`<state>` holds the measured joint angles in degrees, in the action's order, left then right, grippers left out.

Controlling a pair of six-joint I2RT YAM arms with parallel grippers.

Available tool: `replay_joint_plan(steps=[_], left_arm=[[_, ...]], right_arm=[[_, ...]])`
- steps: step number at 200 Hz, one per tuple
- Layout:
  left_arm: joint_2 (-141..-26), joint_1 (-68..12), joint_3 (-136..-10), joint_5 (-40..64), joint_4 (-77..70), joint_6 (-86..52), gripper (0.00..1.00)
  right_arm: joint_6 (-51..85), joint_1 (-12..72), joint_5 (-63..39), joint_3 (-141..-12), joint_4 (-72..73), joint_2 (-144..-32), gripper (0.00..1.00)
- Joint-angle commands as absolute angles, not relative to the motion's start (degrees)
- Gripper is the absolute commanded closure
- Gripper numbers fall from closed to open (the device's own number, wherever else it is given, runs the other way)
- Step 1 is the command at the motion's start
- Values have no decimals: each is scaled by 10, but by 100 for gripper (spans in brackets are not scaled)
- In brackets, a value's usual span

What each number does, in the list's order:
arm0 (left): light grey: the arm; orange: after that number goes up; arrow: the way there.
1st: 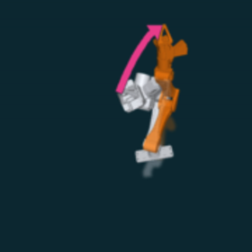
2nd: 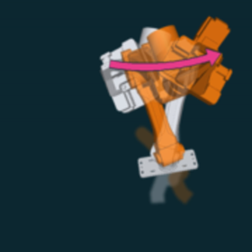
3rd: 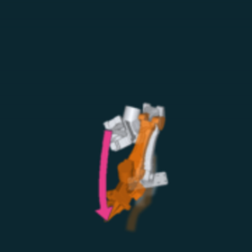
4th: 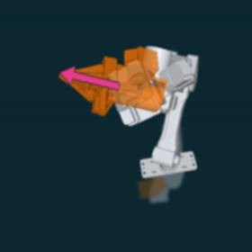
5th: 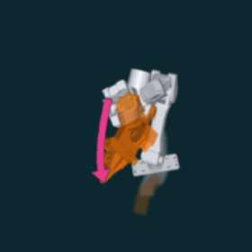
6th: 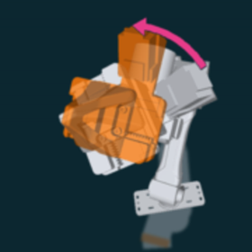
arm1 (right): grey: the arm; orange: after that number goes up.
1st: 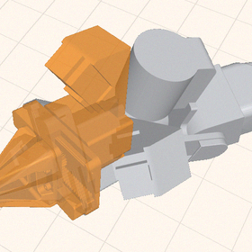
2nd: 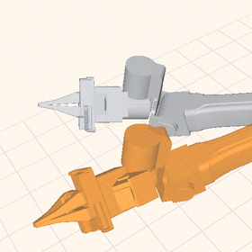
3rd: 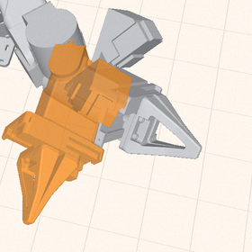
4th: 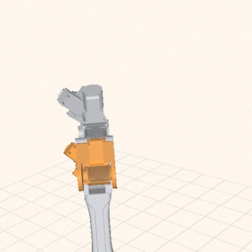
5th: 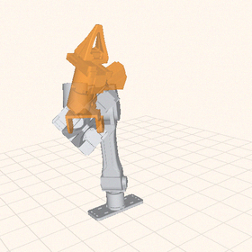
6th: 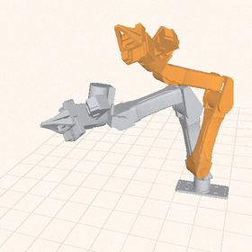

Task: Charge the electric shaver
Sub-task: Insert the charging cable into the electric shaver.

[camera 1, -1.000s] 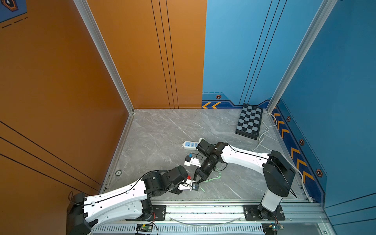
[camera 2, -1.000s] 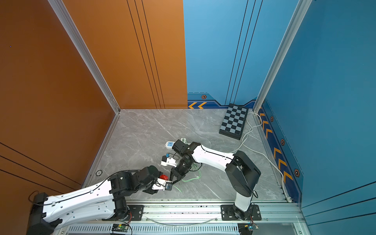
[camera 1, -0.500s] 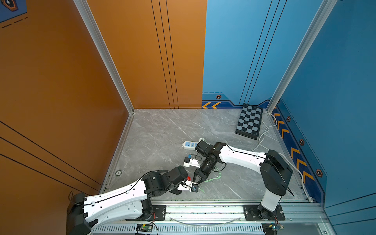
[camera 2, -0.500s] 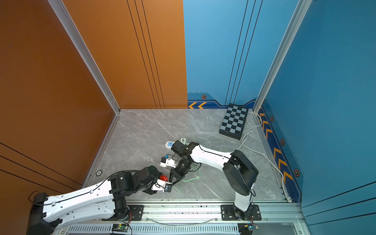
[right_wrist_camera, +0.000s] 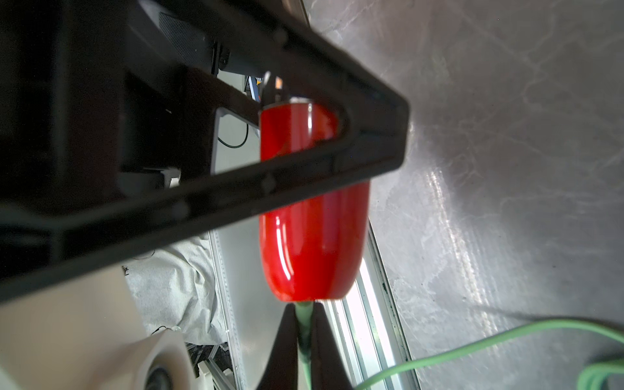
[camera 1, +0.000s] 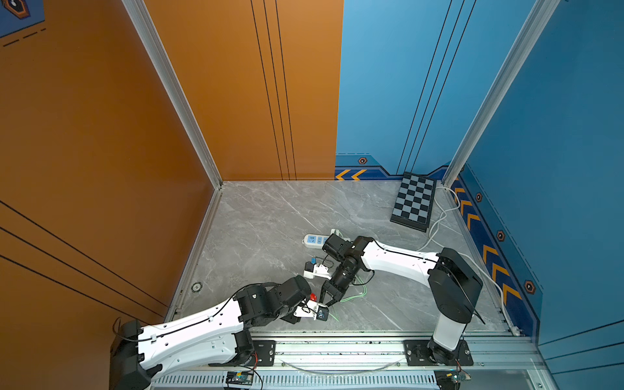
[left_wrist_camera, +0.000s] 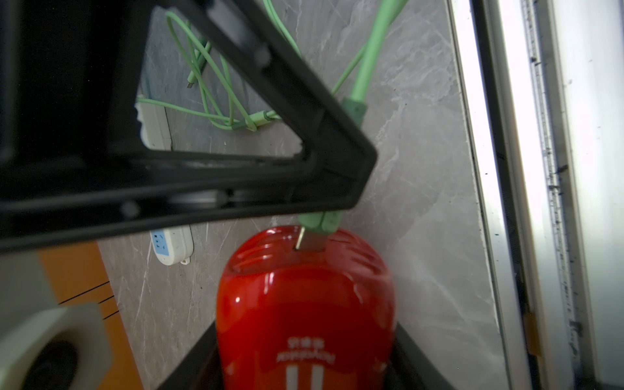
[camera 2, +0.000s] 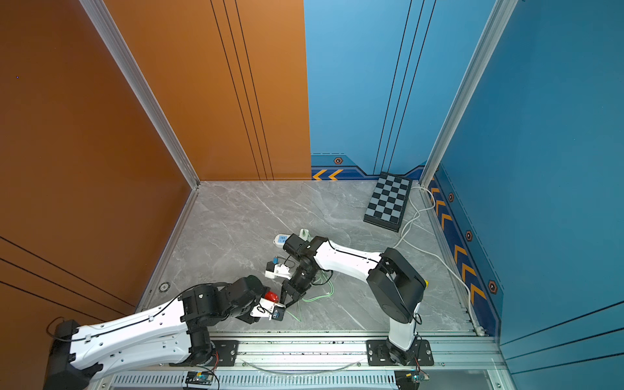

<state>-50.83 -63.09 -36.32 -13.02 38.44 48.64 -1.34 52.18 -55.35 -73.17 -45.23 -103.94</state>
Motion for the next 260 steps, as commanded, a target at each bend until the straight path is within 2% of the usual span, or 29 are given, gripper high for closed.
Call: replay_joint_plan(steps=[1, 260], left_arm=[[-497, -647, -378, -109, 370, 491, 100], [-509, -690, -402, -71, 288, 450, 100]], right_arm=[[-31, 520, -542, -749, -481, -1053, 100], [-89, 493, -524, -830, -496, -1090, 100]])
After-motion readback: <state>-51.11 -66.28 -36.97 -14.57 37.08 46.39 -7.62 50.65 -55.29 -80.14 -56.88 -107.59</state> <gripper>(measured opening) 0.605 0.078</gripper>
